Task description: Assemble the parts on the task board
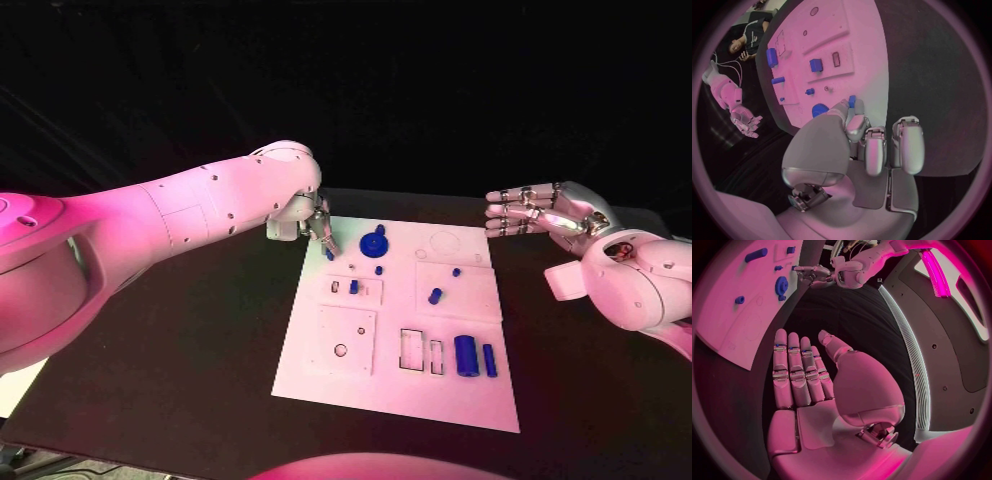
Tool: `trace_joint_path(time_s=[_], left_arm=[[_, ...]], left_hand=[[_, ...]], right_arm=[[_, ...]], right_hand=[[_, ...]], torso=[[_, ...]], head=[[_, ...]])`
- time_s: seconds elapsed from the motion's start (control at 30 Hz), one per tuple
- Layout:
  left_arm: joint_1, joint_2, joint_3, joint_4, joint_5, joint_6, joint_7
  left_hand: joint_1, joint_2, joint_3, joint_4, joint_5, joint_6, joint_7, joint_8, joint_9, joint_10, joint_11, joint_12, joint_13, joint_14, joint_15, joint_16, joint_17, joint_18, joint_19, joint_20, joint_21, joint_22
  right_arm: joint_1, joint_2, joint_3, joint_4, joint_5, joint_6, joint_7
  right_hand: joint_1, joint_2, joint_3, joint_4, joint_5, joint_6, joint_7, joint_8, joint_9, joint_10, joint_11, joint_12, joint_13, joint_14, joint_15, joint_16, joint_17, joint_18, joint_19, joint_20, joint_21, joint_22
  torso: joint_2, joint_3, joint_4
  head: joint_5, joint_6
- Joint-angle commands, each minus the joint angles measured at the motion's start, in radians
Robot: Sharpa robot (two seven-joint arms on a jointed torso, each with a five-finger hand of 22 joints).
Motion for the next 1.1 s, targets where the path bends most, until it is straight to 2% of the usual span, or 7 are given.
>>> trace_joint_path(time_s=[0.03, 0.13, 0.23, 0.4, 0.53, 0.9, 1.1], left_arm=[[-0.003, 0.002, -0.001, -0.001, 0.023, 0.018, 0.018], [-0.004, 0.002, -0.001, -0.001, 0.027, 0.014, 0.022], [-0.005, -0.001, -0.001, 0.002, 0.030, 0.000, 0.030], [-0.006, -0.018, 0.000, 0.028, 0.041, -0.050, 0.040], [-0.006, -0.047, 0.001, 0.074, 0.055, -0.093, 0.042], [-0.004, -0.185, 0.002, 0.300, 0.102, -0.212, 0.028], [-0.007, -0.230, -0.005, 0.377, 0.109, -0.258, 0.015]], left_hand=[[0.041, -0.007, 0.093, -0.035, 0.009, -0.008, 0.005, -0.003, 0.008, -0.002, 0.004, -0.007, 0.000, 0.103, -0.002, 0.003, 0.263, 0.000, 0.036, -0.004, 0.000, 0.106], [0.007, -0.054, 0.211, -0.047, 0.013, -0.007, 0.010, 0.001, 0.021, 0.003, 0.016, -0.009, -0.001, 0.103, 0.005, 0.003, 0.263, 0.000, 0.036, 0.003, -0.001, 0.107], [-0.030, -0.088, 0.305, -0.068, 0.020, -0.008, 0.014, 0.009, 0.037, 0.007, 0.014, -0.010, -0.003, 0.103, 0.007, 0.003, 0.263, -0.001, 0.037, 0.005, 0.000, 0.110], [-0.065, -0.120, 0.378, -0.100, 0.071, -0.007, 0.013, 0.025, 0.059, 0.015, 0.011, -0.009, -0.003, 0.103, 0.007, 0.003, 0.263, -0.002, 0.040, 0.005, 0.005, 0.118], [-0.085, -0.135, 0.405, -0.116, 0.098, -0.005, 0.012, 0.034, 0.071, 0.020, 0.009, -0.007, -0.002, 0.103, 0.006, 0.003, 0.263, -0.003, 0.042, 0.004, 0.007, 0.121], [-0.121, -0.170, 0.446, -0.152, 0.157, 0.015, 0.005, 0.048, 0.087, 0.042, 0.003, 0.008, 0.015, 0.103, 0.002, 0.003, 0.263, -0.008, 0.052, 0.000, 0.022, 0.142], [-0.132, -0.179, 0.457, -0.162, 0.182, 0.025, 0.002, 0.048, 0.090, 0.050, 0.000, 0.015, 0.024, 0.103, 0.000, 0.003, 0.263, -0.009, 0.054, -0.001, 0.025, 0.147]], right_arm=[[-0.001, 0.001, 0.000, 0.002, -0.005, 0.014, 0.010], [-0.001, 0.000, 0.000, 0.002, -0.005, 0.014, 0.010], [-0.001, 0.000, 0.000, 0.002, -0.005, 0.014, 0.010], [-0.001, 0.000, 0.000, 0.002, -0.005, 0.014, 0.010], [-0.001, -0.001, 0.000, 0.001, -0.004, 0.014, 0.009], [-0.003, 0.002, 0.000, -0.005, -0.004, 0.014, 0.008], [-0.007, 0.004, 0.000, -0.007, -0.003, 0.015, 0.008]], right_hand=[[-0.004, -0.006, 0.005, 0.002, 0.004, -0.004, 0.006, -0.004, -0.001, -0.007, 0.003, -0.003, -0.001, -0.002, 0.002, -0.002, -0.001, 0.006, 0.004, 0.000, -0.005, -0.001], [-0.004, -0.005, 0.005, 0.003, 0.004, -0.004, 0.006, -0.004, -0.001, -0.007, 0.003, -0.003, -0.001, -0.002, 0.002, -0.002, -0.001, 0.006, 0.004, 0.000, -0.006, -0.001], [-0.004, -0.005, 0.005, 0.003, 0.004, -0.004, 0.006, -0.004, -0.001, -0.007, 0.003, -0.003, -0.001, -0.002, 0.002, -0.002, -0.001, 0.006, 0.004, 0.000, -0.006, -0.001], [-0.004, -0.005, 0.005, 0.003, 0.004, -0.004, 0.006, -0.004, -0.001, -0.007, 0.003, -0.003, -0.001, -0.002, 0.002, -0.002, -0.001, 0.006, 0.004, 0.000, -0.006, -0.001], [-0.004, -0.005, 0.005, 0.003, 0.004, -0.004, 0.006, -0.004, -0.001, -0.007, 0.003, -0.003, -0.001, -0.002, 0.002, -0.002, -0.001, 0.006, 0.004, 0.000, -0.006, -0.001], [-0.004, -0.005, 0.005, 0.003, 0.004, -0.004, 0.006, -0.004, -0.001, -0.007, 0.003, -0.003, -0.001, -0.002, 0.002, -0.002, -0.001, 0.006, 0.004, 0.000, -0.006, -0.001], [-0.004, -0.005, 0.005, 0.003, 0.004, -0.004, 0.006, -0.004, -0.001, -0.007, 0.003, -0.003, -0.001, -0.002, 0.002, -0.002, -0.001, 0.006, 0.004, 0.000, -0.006, -0.001]], torso=[[-0.001, 0.0003, -0.0001], [-0.001, 0.0003, 0.0002], [-0.001, 0.0005, 0.0007], [-0.002, 0.0010, 0.0010], [-0.003, 0.0007, 0.0019], [-0.010, 0.0048, 0.0101], [-0.010, 0.0036, 0.0111]], head=[[0.000, -0.003], [-0.001, -0.002], [0.000, -0.002], [0.001, -0.001], [0.004, 0.000], [0.006, -0.004], [0.005, -0.006]])
